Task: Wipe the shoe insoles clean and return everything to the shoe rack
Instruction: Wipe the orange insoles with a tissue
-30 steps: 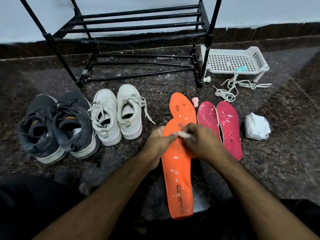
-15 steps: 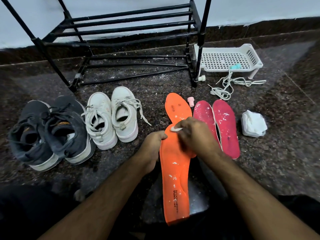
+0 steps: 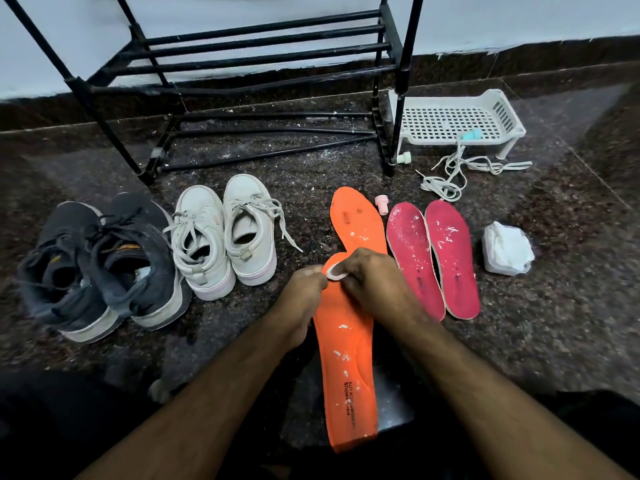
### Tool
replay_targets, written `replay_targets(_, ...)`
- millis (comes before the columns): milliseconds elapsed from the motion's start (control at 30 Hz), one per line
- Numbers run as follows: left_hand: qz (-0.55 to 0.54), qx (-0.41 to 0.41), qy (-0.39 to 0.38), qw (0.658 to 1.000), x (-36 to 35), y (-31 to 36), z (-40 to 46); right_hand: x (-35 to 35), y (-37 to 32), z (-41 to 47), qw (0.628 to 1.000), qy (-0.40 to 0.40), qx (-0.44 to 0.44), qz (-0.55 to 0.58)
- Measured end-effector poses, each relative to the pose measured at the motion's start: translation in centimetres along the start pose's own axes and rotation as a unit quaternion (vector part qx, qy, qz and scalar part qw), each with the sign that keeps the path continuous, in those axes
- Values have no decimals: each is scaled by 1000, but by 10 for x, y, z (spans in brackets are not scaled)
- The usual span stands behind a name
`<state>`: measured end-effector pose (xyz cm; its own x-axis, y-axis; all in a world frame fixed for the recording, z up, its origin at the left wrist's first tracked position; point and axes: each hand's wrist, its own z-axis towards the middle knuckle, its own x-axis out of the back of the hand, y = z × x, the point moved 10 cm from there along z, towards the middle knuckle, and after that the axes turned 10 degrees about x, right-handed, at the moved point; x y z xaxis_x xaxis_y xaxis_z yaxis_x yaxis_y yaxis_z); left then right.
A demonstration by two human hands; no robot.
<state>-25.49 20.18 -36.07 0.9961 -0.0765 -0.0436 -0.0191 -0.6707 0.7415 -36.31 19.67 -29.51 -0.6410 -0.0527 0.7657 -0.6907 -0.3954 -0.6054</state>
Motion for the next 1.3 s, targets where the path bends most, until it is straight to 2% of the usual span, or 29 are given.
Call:
replay_targets(67,8,-1,25,1000,7,-2,2,9,24,0,997,19,-61,-39)
replay_targets(100,9,-6,29,1000,9,-1,3,12,25,-1,996,25,-63,-53)
replay_targets(233,-6,1,13,1000,10,2,3,-12,-12,-4,998,-26,41,-26)
replay_targets(333,21,4,2,1000,3,1,3,12,21,1,997,41,-48,-46)
replay_targets(367,19,3,9,1000,5,1,2,20,25,0,995,61,-53,-54)
replay_targets(400,11,0,16,1000,6,2,1,21,18,-1,996,62,-32,-51)
replay_targets(500,-2,-8,13,1000,7,7,1,-3,-17,-4,997,-7,66,-39)
replay_targets(600,20,-1,30,999,8,7,0,16,13,2,997,53,-16,-50)
replay_targets(667,27,-5,17,999,5,11,-3,21,8,2,998,48,5,-50)
replay_targets(733,30,-9,12,999,3,14,-6,9,-6,1,996,-6,63,-69)
replay_targets(767,35,-9,22,999,4,15,-6,8,-3,1,996,-15,47,-74)
replay_targets(833,44,-9,46,998,9,14,-7,21,14,2,997,17,-18,-77)
replay_targets(867,41,-10,49,998,9,15,-7,23,16,2,997,23,-16,-73)
replay_targets(967,18,-11,47,999,11,18,-9,9,-4,1,994,-24,64,-81)
replay_targets(1067,29,-17,63,997,15,20,-12,20,12,2,997,9,-3,-74)
replay_targets(1133,33,-12,39,999,10,20,-13,21,0,3,997,13,31,-76)
replay_targets(1200,23,8,25,999,8,17,-14,5,-19,2,989,-38,116,-87)
replay_targets(1233,22,21,32,999,10,16,-14,1,-17,2,988,-52,115,-89)
replay_targets(1300,25,48,58,997,16,11,-12,14,5,3,995,-16,37,-87)
